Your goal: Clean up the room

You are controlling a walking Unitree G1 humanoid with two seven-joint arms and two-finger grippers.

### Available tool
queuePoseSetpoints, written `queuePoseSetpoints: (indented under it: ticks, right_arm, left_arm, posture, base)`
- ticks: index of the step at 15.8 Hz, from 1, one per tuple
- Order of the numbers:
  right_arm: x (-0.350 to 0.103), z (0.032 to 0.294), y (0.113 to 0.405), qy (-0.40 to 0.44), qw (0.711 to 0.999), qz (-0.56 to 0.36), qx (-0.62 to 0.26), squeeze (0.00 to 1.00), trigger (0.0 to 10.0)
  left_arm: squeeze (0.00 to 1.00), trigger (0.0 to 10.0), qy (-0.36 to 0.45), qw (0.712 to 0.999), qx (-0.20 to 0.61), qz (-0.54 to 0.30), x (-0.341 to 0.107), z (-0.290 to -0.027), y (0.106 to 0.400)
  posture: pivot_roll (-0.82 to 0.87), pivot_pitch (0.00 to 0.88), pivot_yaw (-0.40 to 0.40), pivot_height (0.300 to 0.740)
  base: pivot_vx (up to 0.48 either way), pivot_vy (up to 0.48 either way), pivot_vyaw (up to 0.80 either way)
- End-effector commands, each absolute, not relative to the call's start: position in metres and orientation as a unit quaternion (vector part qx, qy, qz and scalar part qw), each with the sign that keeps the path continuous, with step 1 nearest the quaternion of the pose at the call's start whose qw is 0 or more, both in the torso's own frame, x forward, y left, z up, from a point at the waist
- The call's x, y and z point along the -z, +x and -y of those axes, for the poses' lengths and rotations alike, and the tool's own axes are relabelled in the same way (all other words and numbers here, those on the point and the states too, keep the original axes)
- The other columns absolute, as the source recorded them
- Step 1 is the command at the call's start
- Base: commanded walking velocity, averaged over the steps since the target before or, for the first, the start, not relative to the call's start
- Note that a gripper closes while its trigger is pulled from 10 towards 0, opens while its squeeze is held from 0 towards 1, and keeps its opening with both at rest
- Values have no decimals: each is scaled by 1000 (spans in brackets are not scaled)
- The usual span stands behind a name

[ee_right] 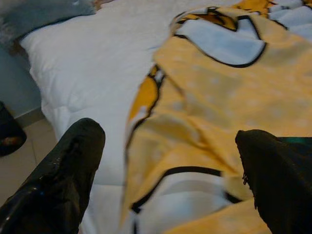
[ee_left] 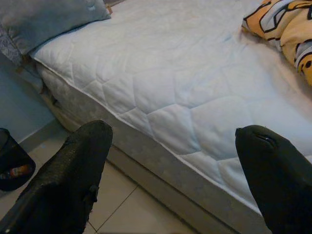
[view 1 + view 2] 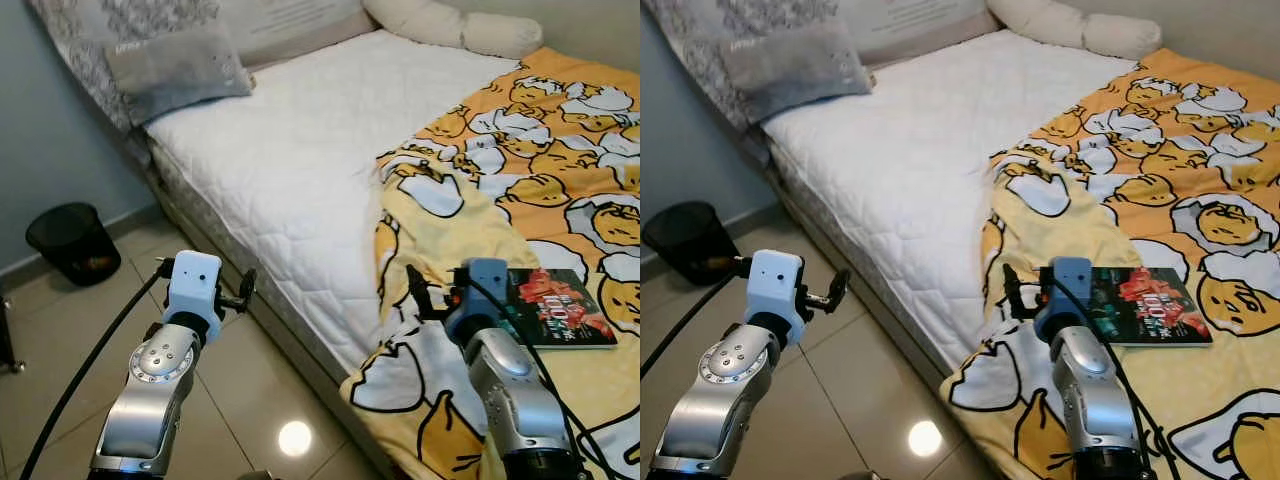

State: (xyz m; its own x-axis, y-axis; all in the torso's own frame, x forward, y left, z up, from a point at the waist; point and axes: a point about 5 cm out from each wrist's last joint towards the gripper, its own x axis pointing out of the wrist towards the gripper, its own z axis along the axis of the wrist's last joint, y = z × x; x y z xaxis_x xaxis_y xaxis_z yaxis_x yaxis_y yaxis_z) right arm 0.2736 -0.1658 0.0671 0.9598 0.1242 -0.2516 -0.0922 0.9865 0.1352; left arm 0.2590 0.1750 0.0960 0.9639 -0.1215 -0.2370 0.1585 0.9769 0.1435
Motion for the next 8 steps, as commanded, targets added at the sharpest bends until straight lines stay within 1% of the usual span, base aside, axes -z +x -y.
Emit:
queuePoseSetpoints:
  ticks: [1, 2, 3, 4, 5, 6, 8]
  right_arm:
    - [-71, 164, 276, 64, 988, -129, -57, 647, 10000]
    - [-71, 166, 276, 65, 988, -131, -50, 0, 10000]
    - [-71, 172, 277, 65, 988, -134, -30, 0, 10000]
    - [-71, 184, 277, 57, 989, -139, 9, 0, 10000]
    - [-71, 189, 276, 53, 988, -142, 23, 0, 10000]
    - [-69, 215, 273, 55, 981, -150, 106, 0, 10000]
    - [-67, 242, 264, 82, 970, -154, 171, 0, 10000]
  left_arm:
    - [86, 10000, 95, 986, 76, -114, -99, -177, 259]
    - [0, 10000, 102, 984, 96, -114, -100, -174, 258]
    - [0, 10000, 108, 980, 123, -112, -102, -170, 255]
    - [0, 10000, 107, 977, 145, -109, -104, -166, 252]
    - [0, 10000, 107, 977, 151, -108, -104, -166, 251]
    - [0, 10000, 101, 974, 172, -106, -104, -163, 249]
    - [0, 10000, 110, 970, 193, -103, -103, -162, 252]
  posture:
    - [-36, 0, 76, 740]
    - [-35, 0, 74, 740]
    - [-36, 0, 72, 740]
    - [-41, 0, 70, 740]
    - [-41, 0, 70, 740]
    - [-58, 0, 73, 740]
    - [-88, 0, 85, 740]
  base:
    - [0, 0, 0]
    - [0, 0, 0]
    - [0, 0, 0]
    - [0, 0, 0]
    - [0, 0, 0]
    - [0, 0, 0]
    - [0, 0, 0]
